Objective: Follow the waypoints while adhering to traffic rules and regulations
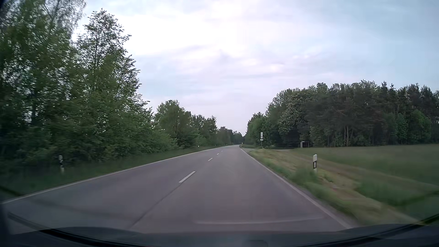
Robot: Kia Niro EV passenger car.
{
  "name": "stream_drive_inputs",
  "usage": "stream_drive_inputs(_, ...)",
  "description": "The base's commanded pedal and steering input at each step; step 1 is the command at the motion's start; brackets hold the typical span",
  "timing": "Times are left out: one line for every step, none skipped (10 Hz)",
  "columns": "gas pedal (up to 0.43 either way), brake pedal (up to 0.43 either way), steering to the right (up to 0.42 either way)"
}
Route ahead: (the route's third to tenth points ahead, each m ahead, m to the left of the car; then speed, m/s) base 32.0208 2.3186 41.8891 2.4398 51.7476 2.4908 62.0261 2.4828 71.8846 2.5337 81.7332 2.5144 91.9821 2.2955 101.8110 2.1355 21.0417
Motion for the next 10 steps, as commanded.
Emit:
stream_drive_inputs(0.22,0.0,0.002)
stream_drive_inputs(0.22,0.0,0.002)
stream_drive_inputs(0.22,0.0,0.002)
stream_drive_inputs(0.22,0.0,0.002)
stream_drive_inputs(0.22,0.0,0.002)
stream_drive_inputs(0.22,0.0,0.002)
stream_drive_inputs(0.22,0.0,0.002)
stream_drive_inputs(0.22,0.0,0.002)
stream_drive_inputs(0.22,0.0,0.001)
stream_drive_inputs(0.22,0.0,0.001)
